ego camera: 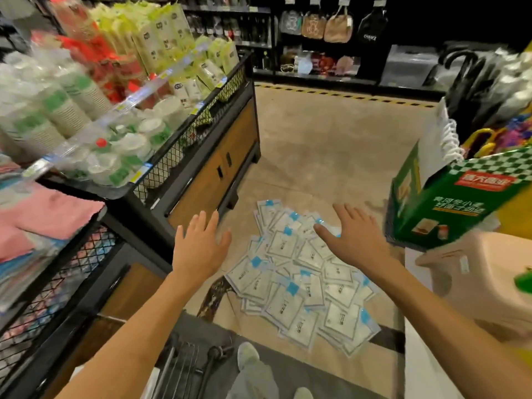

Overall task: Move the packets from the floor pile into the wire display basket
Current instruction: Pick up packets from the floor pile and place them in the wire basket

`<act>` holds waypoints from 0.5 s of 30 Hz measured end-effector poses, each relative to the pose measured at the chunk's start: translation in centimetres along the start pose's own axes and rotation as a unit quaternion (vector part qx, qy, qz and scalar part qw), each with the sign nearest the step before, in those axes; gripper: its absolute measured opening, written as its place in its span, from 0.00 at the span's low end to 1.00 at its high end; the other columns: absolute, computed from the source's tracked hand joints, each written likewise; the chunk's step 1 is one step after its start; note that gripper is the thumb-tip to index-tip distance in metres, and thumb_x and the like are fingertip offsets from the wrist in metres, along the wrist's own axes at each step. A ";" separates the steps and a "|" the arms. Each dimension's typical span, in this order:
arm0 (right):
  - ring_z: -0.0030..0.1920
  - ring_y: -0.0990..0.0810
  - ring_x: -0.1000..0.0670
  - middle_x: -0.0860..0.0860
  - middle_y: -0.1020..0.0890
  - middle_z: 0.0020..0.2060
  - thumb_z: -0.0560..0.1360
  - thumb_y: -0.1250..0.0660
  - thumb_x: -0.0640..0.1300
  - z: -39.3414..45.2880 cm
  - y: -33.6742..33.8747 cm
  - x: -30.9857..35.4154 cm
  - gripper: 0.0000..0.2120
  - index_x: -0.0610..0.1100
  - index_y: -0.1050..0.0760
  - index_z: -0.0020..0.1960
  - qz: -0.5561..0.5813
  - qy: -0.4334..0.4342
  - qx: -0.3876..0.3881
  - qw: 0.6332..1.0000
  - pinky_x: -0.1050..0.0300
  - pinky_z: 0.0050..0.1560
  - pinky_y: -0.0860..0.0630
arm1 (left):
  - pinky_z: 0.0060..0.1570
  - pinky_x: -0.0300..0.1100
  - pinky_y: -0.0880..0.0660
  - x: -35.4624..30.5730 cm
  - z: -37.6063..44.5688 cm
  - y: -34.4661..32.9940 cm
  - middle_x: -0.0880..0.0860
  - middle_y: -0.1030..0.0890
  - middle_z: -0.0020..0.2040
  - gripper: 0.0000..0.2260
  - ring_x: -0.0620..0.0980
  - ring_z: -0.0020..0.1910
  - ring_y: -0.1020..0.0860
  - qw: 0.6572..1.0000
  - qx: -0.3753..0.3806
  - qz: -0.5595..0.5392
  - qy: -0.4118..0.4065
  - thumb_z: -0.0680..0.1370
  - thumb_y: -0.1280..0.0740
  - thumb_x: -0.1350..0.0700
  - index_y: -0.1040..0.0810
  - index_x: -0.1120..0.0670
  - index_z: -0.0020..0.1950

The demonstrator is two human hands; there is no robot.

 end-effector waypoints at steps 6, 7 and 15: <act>0.81 0.43 0.42 0.47 0.41 0.82 0.80 0.48 0.72 4.7 -4.4 -0.3 0.40 0.49 0.44 0.83 -0.017 -0.044 0.043 0.998 0.41 0.80 0.46 | 0.80 0.57 0.51 1.9 6.9 -5.1 0.54 0.46 0.84 0.29 0.53 0.83 0.49 0.998 0.053 -0.002 -0.015 0.85 0.52 0.39 0.49 0.49 0.84; 0.81 0.43 0.43 0.47 0.41 0.82 0.80 0.49 0.72 5.6 -5.3 -0.1 0.40 0.49 0.44 0.83 -0.022 -0.050 0.050 0.997 0.41 0.80 0.46 | 0.80 0.58 0.50 2.6 8.1 -6.3 0.54 0.46 0.84 0.29 0.53 0.83 0.48 0.998 0.061 -0.004 -0.018 0.85 0.52 0.39 0.49 0.49 0.84; 0.83 0.49 0.45 0.48 0.47 0.84 0.79 0.50 0.73 13.5 -16.1 3.0 0.42 0.49 0.51 0.84 -0.024 -0.084 0.114 0.990 0.45 0.82 0.52 | 0.79 0.59 0.46 8.8 17.1 -18.0 0.54 0.42 0.83 0.30 0.54 0.82 0.46 0.994 0.109 0.002 -0.008 0.84 0.49 0.41 0.49 0.51 0.84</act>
Point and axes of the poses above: each hand's wrist, its own z-axis towards the middle knuckle, its own y-axis out of the back of the hand, x = y × z, the point moved 7 cm from there along z, towards the middle knuckle
